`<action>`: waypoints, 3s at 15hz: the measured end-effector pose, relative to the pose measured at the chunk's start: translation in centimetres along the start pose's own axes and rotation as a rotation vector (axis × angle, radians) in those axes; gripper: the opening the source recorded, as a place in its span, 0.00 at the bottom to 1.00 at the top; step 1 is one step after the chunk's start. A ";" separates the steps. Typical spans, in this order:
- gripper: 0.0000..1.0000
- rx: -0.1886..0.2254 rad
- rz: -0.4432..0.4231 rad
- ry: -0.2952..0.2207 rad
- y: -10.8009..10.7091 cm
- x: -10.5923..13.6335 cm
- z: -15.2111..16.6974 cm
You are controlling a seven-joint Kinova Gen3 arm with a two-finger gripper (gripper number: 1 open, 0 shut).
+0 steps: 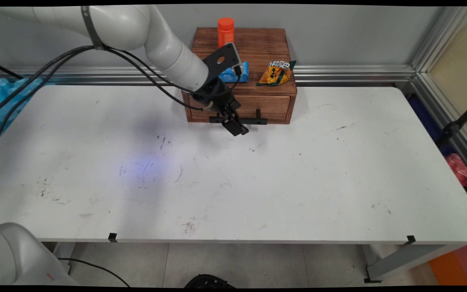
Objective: Open the drawer
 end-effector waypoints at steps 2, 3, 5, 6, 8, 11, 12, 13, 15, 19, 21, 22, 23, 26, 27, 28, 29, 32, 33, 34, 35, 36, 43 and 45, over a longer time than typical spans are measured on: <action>1.00 0.016 0.020 -0.013 0.0 0.3 0.4; 1.00 0.024 0.030 -0.019 0.0 0.5 0.6; 1.00 0.038 0.045 -0.030 -0.1 0.7 0.9; 1.00 0.041 0.048 -0.034 -0.1 0.7 1.0; 1.00 0.051 0.059 -0.046 -0.1 0.8 1.4; 1.00 0.059 0.073 -0.064 0.0 0.8 2.0; 1.00 0.061 0.078 -0.070 0.0 0.7 2.2; 1.00 0.062 0.084 -0.075 0.1 0.7 2.4; 1.00 0.065 0.093 -0.083 0.1 0.6 2.8; 1.00 0.070 0.108 -0.094 0.2 0.4 3.7; 1.00 0.072 0.114 -0.099 0.1 0.2 4.1; 1.00 0.073 0.116 -0.101 0.1 0.1 4.3; 1.00 0.073 0.118 -0.104 0.1 0.0 4.5; 1.00 0.074 0.124 -0.110 0.1 -0.3 5.0; 1.00 0.074 0.126 -0.111 0.1 -0.4 5.2; 1.00 0.073 0.127 -0.113 0.1 -0.5 5.3; 1.00 0.073 0.129 -0.115 0.1 -0.6 5.4; 1.00 0.071 0.132 -0.118 0.2 -0.8 5.7; 1.00 0.070 0.132 -0.119 0.3 -0.9 5.8; 1.00 0.068 0.132 -0.119 0.4 -0.9 5.8; 1.00 0.066 0.132 -0.119 0.5 -0.9 5.8; 1.00 0.065 0.132 -0.119 0.6 -0.9 5.8; 1.00 0.042 0.128 -0.118 1.8 -0.9 5.3; 1.00 0.036 0.127 -0.118 2.1 -1.0 5.1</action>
